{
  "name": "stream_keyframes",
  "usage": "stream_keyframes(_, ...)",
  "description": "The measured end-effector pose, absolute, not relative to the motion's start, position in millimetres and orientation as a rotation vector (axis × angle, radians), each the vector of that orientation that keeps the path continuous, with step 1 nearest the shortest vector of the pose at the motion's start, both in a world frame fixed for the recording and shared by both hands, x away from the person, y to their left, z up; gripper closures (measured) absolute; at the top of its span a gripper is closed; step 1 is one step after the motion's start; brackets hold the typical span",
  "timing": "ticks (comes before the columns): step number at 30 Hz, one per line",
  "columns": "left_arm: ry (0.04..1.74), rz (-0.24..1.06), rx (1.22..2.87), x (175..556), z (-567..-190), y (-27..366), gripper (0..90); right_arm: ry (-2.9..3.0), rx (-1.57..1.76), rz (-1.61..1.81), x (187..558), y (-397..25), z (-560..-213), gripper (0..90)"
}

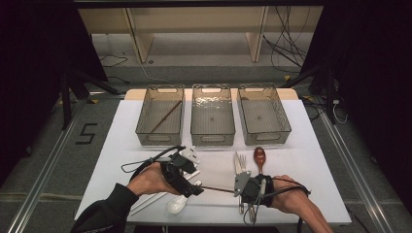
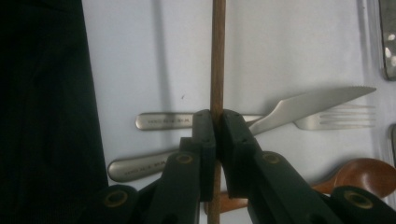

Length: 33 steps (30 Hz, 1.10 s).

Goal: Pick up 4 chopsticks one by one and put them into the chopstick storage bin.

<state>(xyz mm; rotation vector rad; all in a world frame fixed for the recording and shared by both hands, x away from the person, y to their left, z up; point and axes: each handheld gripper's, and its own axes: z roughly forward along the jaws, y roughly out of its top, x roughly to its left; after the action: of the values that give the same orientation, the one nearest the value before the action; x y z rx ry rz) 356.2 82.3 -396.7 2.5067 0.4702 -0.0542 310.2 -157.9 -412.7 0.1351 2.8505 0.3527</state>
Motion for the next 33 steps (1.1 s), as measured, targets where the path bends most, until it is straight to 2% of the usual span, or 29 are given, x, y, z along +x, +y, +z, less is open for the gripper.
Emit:
stream_keyframes(3, 0.452, -0.083, 2.54, 355.3, -401.0, 77.2, 26.8, 2.852, 0.122, 0.351, 309.2, -156.0, -412.4, 85.2)
stream_keyframes(24, 0.309, -0.238, 2.646, 357.2, -407.9, 59.0, 65.5, 2.86, 0.072, 0.362, 302.5, -146.3, -411.2, 85.2)
stream_keyframes(33, 0.267, -0.263, 2.667, 356.2, -410.9, 55.0, 74.0, 2.864, 0.047, 0.358, 301.3, -144.6, -413.0, 85.2)
